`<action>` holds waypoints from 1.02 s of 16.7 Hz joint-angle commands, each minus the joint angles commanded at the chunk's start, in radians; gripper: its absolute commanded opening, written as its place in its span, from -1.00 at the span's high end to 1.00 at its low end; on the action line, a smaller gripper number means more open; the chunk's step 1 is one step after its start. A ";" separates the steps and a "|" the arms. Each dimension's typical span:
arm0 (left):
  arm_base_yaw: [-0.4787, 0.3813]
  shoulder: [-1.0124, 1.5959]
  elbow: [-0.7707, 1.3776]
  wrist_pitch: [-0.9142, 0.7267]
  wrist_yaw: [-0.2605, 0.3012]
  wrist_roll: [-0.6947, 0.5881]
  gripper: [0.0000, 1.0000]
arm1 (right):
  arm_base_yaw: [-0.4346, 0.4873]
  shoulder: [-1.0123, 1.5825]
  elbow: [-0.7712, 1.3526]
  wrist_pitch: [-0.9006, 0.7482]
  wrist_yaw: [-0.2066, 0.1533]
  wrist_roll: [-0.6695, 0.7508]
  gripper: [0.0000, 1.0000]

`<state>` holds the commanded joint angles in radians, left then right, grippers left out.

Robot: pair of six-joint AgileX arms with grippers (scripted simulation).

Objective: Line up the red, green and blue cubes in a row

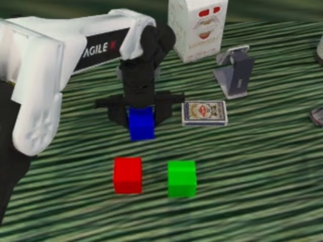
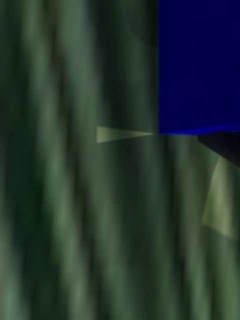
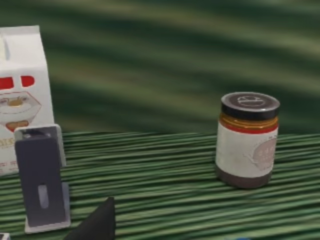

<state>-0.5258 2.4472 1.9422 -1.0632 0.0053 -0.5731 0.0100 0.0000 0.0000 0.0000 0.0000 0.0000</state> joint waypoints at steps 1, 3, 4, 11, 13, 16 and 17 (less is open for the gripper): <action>0.000 0.000 0.003 -0.003 0.000 0.000 1.00 | 0.000 0.000 0.000 0.000 0.000 0.000 -1.00; 0.002 -0.006 0.038 -0.042 -0.002 -0.001 1.00 | 0.000 0.000 0.000 0.000 0.000 0.000 -1.00; 0.006 -0.012 0.063 -0.073 -0.002 -0.002 1.00 | 0.000 0.000 0.000 0.000 0.000 0.000 -1.00; 0.019 -0.051 0.189 -0.240 -0.001 -0.002 1.00 | 0.000 0.000 0.000 0.000 0.000 0.000 -1.00; 0.013 -0.047 0.188 -0.238 -0.001 0.000 1.00 | 0.000 0.000 0.000 0.000 0.000 0.000 -1.00; -0.026 -0.038 0.212 -0.252 -0.002 -0.033 1.00 | 0.000 0.000 0.000 0.000 0.000 0.000 -1.00; -0.057 -0.030 0.230 -0.264 -0.002 -0.058 1.00 | 0.000 0.000 0.000 0.000 0.000 0.000 -1.00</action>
<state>-0.5829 2.4168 2.1721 -1.3269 0.0032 -0.6313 0.0100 0.0000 0.0000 0.0000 0.0000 0.0000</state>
